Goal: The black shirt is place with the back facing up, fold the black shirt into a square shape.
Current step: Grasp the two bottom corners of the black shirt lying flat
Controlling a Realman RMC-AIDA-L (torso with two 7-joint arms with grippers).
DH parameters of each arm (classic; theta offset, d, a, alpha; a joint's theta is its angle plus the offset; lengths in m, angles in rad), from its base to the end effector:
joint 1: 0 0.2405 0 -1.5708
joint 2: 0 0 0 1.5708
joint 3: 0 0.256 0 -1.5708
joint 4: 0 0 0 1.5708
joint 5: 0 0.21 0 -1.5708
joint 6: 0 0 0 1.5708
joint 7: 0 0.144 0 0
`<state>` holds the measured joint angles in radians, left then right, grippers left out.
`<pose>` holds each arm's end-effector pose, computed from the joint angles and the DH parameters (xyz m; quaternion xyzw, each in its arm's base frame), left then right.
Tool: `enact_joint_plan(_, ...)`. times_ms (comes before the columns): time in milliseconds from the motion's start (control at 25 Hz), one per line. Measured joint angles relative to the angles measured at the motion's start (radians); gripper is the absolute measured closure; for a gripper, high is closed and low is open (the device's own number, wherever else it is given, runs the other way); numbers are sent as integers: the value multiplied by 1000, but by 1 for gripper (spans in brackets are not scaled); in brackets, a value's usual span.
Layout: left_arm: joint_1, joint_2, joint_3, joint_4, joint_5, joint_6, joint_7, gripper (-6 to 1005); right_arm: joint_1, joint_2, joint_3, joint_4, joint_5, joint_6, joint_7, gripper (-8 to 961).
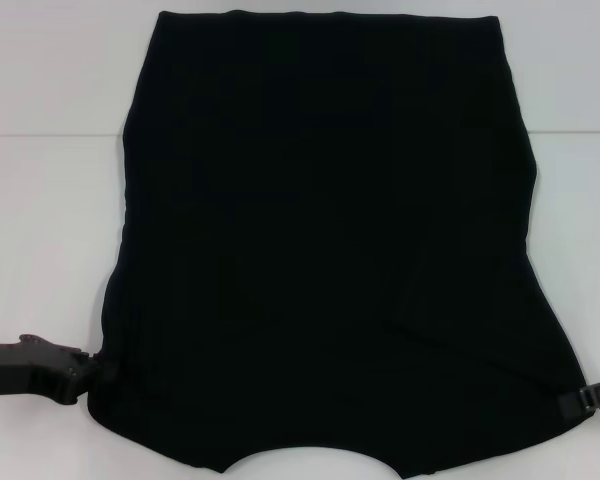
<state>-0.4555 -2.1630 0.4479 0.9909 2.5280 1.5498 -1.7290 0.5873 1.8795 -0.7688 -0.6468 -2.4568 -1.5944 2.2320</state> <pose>-0.3299 0.2997 0.0327 -0.8926 -0.4021 -0.0587 0.1954 0.3276 0.3263 0.0562 -0.8198 0.5673 -0.0217 0.0750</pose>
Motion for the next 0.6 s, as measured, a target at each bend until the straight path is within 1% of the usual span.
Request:
enact_joint_plan(280, -2, 0, 0, 0, 0, -7, 2, 979, 10, 11, 1, -1, -12, 1, 0, 29)
enact_joint_plan(600, -2, 0, 0, -2, 0, -13, 3, 979, 38, 33, -3, -1, -12, -15, 1, 28)
